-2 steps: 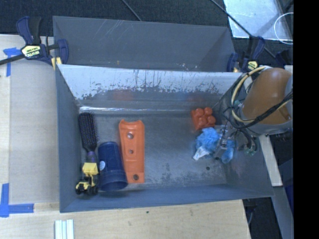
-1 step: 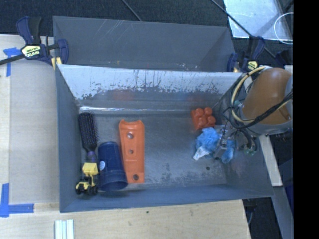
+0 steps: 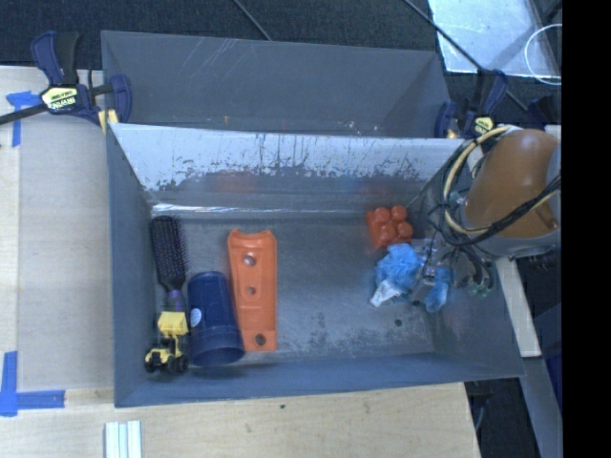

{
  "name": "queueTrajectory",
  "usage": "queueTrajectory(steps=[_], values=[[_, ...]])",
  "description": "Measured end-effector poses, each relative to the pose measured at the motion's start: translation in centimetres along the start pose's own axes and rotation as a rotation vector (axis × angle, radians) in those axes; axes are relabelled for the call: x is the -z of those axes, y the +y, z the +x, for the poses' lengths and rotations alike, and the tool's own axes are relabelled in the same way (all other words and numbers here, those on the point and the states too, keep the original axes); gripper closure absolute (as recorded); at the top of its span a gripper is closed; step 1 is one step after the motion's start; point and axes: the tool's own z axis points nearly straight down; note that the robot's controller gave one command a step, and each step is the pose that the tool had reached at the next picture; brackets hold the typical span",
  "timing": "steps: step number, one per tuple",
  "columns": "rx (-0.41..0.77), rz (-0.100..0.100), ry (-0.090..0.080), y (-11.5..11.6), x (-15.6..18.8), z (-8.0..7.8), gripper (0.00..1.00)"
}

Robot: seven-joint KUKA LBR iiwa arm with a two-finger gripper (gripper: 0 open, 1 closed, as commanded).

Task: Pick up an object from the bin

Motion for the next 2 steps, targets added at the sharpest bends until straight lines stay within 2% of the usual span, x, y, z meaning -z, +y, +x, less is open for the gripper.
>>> queueTrajectory(steps=[1, 2], values=[[0.000, 0.000, -0.001, 0.0, 1.2, 0.0, 1.00], [0.000, -0.001, 0.008, 0.0, 4.4, 0.2, 1.00]])
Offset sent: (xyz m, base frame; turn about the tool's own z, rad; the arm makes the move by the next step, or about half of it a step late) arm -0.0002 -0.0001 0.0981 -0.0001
